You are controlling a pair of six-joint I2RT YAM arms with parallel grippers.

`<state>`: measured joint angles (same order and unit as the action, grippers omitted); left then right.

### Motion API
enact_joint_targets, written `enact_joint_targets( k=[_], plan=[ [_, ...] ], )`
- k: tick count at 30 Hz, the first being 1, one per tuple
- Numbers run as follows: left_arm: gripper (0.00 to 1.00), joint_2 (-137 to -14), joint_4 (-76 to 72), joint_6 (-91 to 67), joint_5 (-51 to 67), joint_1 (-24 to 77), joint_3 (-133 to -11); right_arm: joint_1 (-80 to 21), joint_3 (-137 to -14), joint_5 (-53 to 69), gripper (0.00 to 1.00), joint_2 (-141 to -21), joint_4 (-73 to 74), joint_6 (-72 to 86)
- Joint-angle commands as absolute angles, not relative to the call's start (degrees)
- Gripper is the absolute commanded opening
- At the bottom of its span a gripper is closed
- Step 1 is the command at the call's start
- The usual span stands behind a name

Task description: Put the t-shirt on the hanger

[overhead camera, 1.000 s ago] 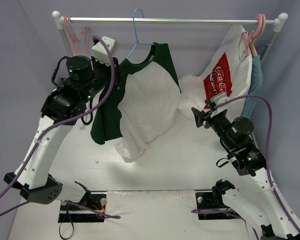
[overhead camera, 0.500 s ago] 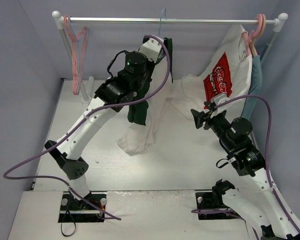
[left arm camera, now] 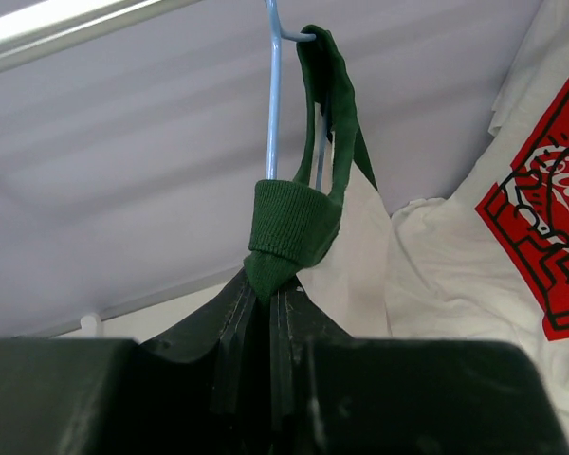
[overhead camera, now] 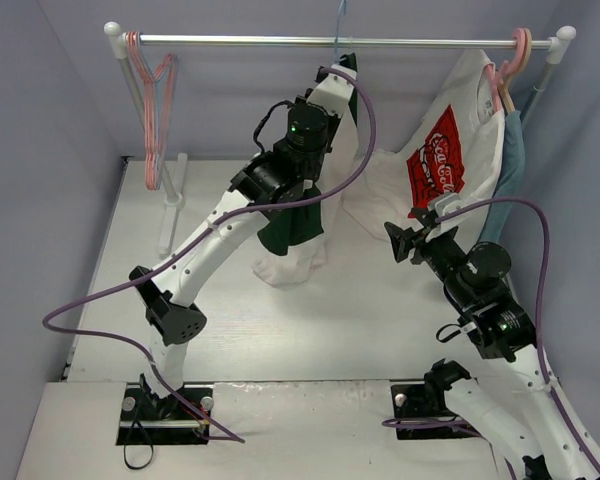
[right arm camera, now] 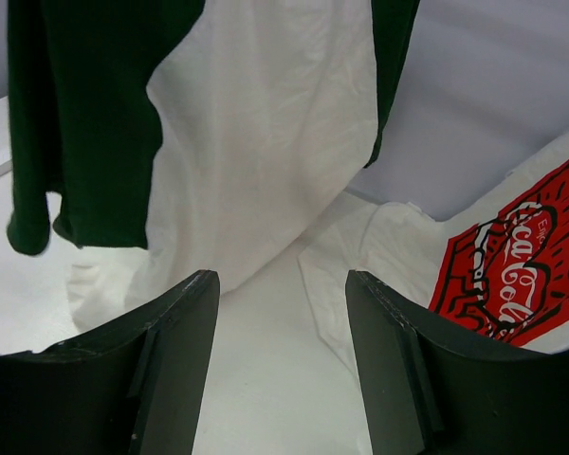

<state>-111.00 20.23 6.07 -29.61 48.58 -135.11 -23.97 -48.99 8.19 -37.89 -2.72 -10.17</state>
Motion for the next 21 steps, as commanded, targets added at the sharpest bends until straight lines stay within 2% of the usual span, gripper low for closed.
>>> enact_joint_targets(
  k=[1,14,17,20,21],
  plan=[
    [0.00,-110.30,12.30,7.03,-33.74,49.31,-139.13,-23.82,-48.78,7.91,0.57,-37.18,-6.94,-8.97],
    [0.00,-114.08,12.22,4.84,-36.12,53.35,-137.20,-23.82,-48.25,7.03,0.57,-37.18,-6.86,-7.91],
    [0.05,-114.52,11.69,4.48,-35.86,54.22,-137.28,-23.91,-48.16,6.16,0.57,-37.00,-7.12,-7.65],
    [0.05,-115.40,11.69,4.13,-34.11,54.93,-138.69,-23.91,-48.16,5.63,0.57,-36.83,-7.12,-7.03],
    [0.09,-115.57,11.60,4.22,-34.10,55.19,-139.04,-23.91,-48.08,5.45,0.58,-36.48,-7.03,-6.94]
  ],
)
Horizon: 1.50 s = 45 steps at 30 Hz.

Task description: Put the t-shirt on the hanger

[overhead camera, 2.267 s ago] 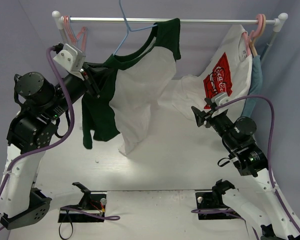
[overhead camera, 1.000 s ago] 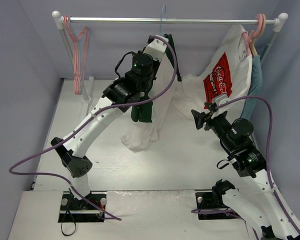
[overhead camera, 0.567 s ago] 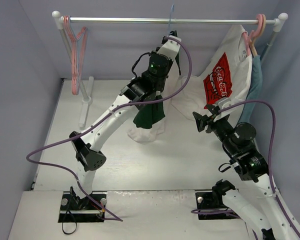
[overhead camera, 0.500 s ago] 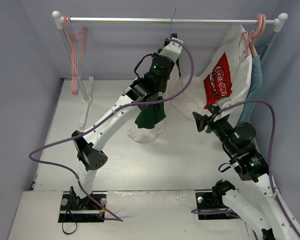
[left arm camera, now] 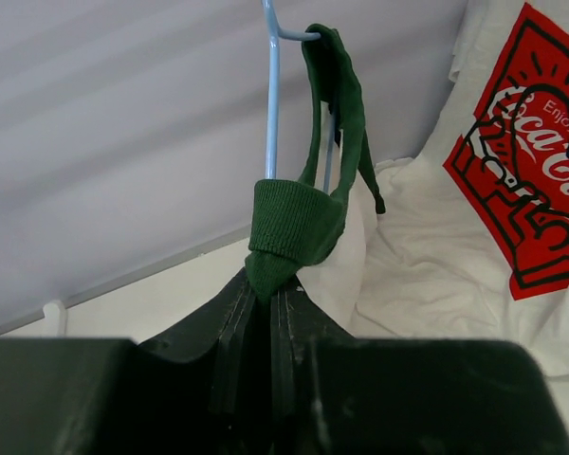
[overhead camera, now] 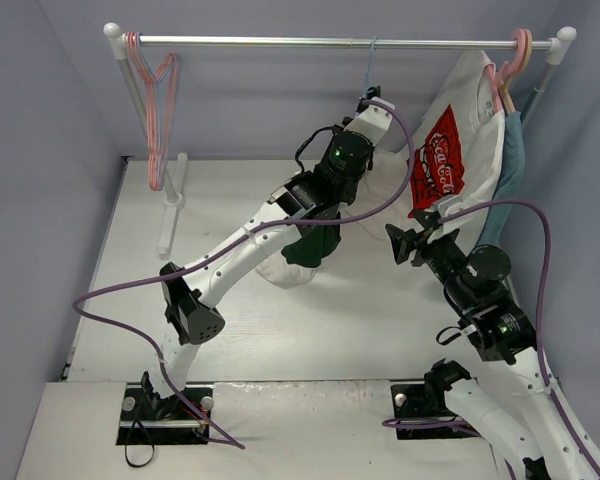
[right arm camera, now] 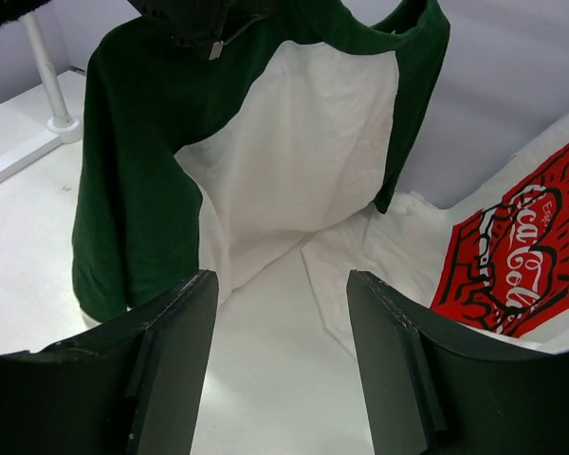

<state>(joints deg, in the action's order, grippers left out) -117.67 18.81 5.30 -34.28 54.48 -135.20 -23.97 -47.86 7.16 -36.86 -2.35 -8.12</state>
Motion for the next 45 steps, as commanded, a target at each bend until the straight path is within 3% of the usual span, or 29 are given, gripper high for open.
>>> enact_joint_targets(
  k=[1,4,7,11,18,23,28,29,37,45],
  plan=[
    [0.14,-115.84,11.60,4.13,-34.19,55.37,-139.39,-23.82,-47.99,5.36,0.58,-36.39,-7.12,-6.86],
    [0.38,-116.28,11.60,4.13,-33.93,55.99,-139.48,-23.82,-47.72,4.57,0.59,-35.77,-6.68,-6.86],
    [0.54,-115.93,11.78,4.48,-33.75,56.43,-138.78,-23.91,-47.64,4.04,0.59,-35.16,-6.50,-6.86],
    [0.66,-113.74,11.78,5.18,-34.28,56.78,-137.29,-23.82,-47.64,2.99,0.61,-34.98,-6.59,-6.42],
    [0.68,-104.17,17.30,4.75,-38.14,57.30,-131.76,-23.91,-47.90,0.18,0.68,-34.72,-5.80,-4.22],
    [0.69,-91.97,26.79,1.68,-40.08,57.30,-120.36,-23.91,-48.51,-1.39,0.76,-34.89,-3.43,-3.34],
    [0.69,-75.63,31.81,-4.03,-39.55,57.13,-102.86,-23.91,-48.69,-5.62,0.91,-32.61,-0.27,-1.67],
    [0.69,-73.41,32.43,-6.04,-38.42,56.95,-96.83,-23.99,-48.34,-6.15,1.00,-31.91,-0.18,-1.50],
    [0.69,-53.29,38.67,-14.76,-39.02,56.78,-72.27,-23.91,-45.00,-11.25,1.00,-23.56,3.95,2.02],
    [0.69,-48.52,39.47,-19.07,-36.91,56.78,-59.25,-24.08,-42.19,-11.52,1.00,-20.30,6.41,2.28]
  ],
)
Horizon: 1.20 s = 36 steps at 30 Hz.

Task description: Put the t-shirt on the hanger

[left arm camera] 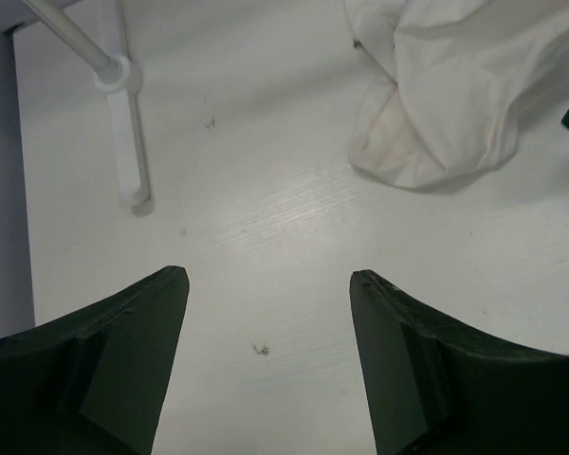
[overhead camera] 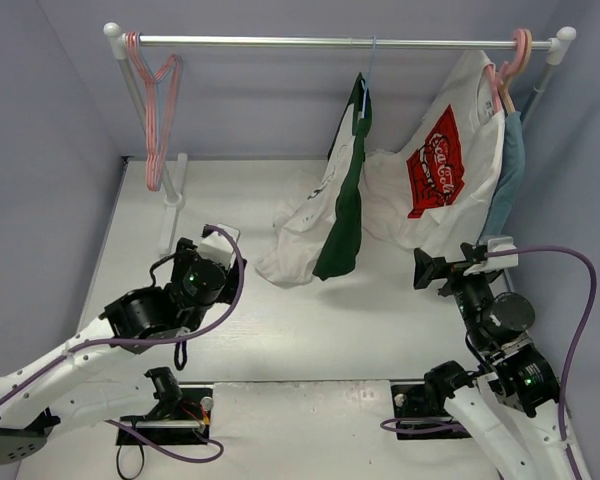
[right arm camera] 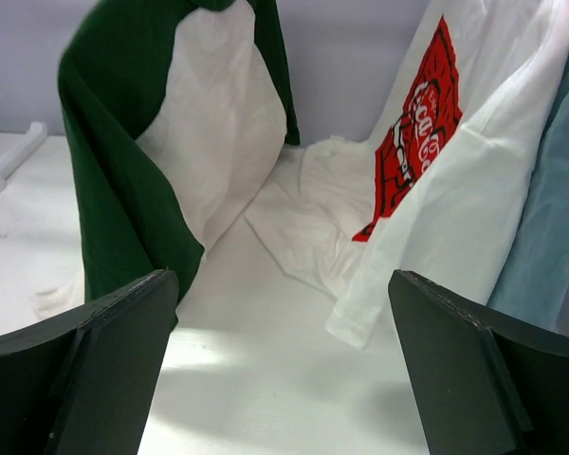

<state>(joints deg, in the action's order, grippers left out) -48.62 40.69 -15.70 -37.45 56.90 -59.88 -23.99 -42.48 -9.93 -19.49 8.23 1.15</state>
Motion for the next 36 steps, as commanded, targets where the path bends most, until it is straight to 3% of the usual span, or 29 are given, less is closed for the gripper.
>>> enact_joint_targets(
  k=[1,13,36],
  plan=[
    [0.69,-48.25,39.11,-19.07,-37.09,56.78,-58.11,-24.08,-42.10,-11.25,1.00,-20.22,6.94,2.37],
    [0.70,-42.28,36.83,-18.63,-38.58,56.78,-50.10,-24.17,-39.11,-14.32,1.00,-15.91,7.39,7.21],
    [0.70,-39.11,38.76,-19.69,-41.92,56.60,-49.31,-24.17,-39.02,-16.61,1.00,-15.12,4.75,12.31]
  ],
)
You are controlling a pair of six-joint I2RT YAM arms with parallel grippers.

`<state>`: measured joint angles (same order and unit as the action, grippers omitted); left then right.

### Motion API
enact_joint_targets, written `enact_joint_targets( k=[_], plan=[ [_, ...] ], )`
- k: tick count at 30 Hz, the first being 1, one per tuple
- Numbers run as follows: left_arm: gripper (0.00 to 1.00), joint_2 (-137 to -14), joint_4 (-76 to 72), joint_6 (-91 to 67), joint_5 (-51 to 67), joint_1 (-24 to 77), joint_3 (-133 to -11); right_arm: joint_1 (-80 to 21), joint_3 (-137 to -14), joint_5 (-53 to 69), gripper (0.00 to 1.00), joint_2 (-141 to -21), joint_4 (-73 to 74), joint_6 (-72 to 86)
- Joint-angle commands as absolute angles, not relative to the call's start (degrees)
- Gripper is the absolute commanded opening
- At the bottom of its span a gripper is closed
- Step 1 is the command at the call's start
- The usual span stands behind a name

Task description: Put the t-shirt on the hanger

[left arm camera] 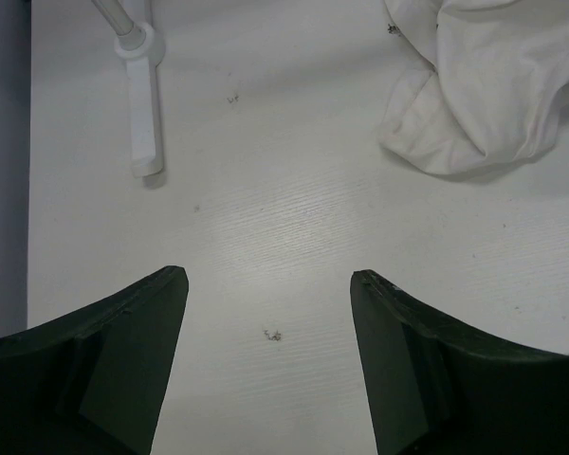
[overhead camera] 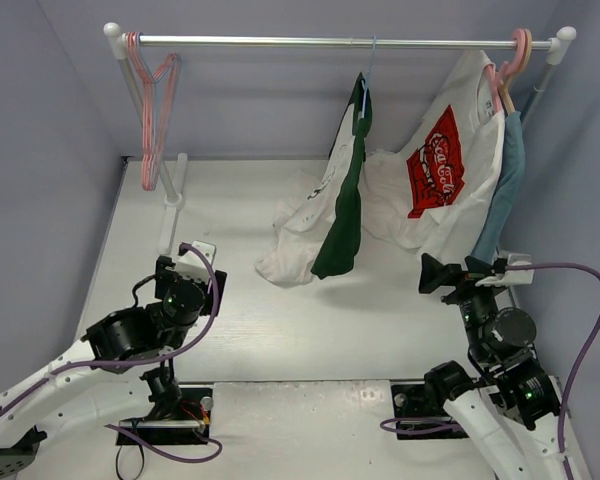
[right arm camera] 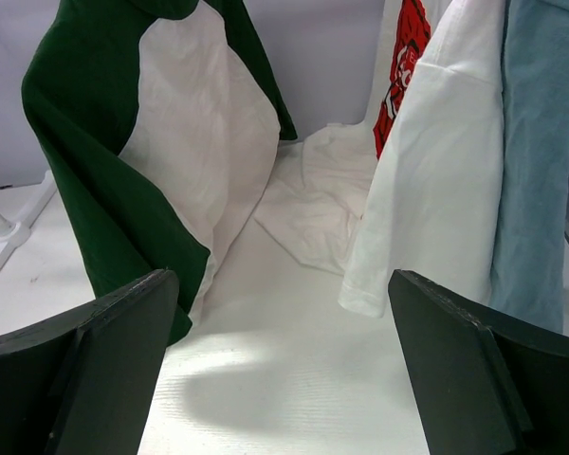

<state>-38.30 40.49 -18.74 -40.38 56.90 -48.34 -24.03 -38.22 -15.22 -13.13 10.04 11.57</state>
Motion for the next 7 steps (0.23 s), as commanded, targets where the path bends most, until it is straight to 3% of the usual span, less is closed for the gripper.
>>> enact_joint_targets(
  k=[1,7],
  plan=[
    [0.70,-39.20,38.85,-19.77,-41.84,56.60,-49.31,-24.26,-38.94,-16.79,1.00,-15.12,4.75,12.30],
    [0.70,-39.29,38.76,-19.78,-41.66,56.16,-49.31,-24.26,-38.85,-17.58,1.00,-15.03,4.83,12.04]
  ],
)
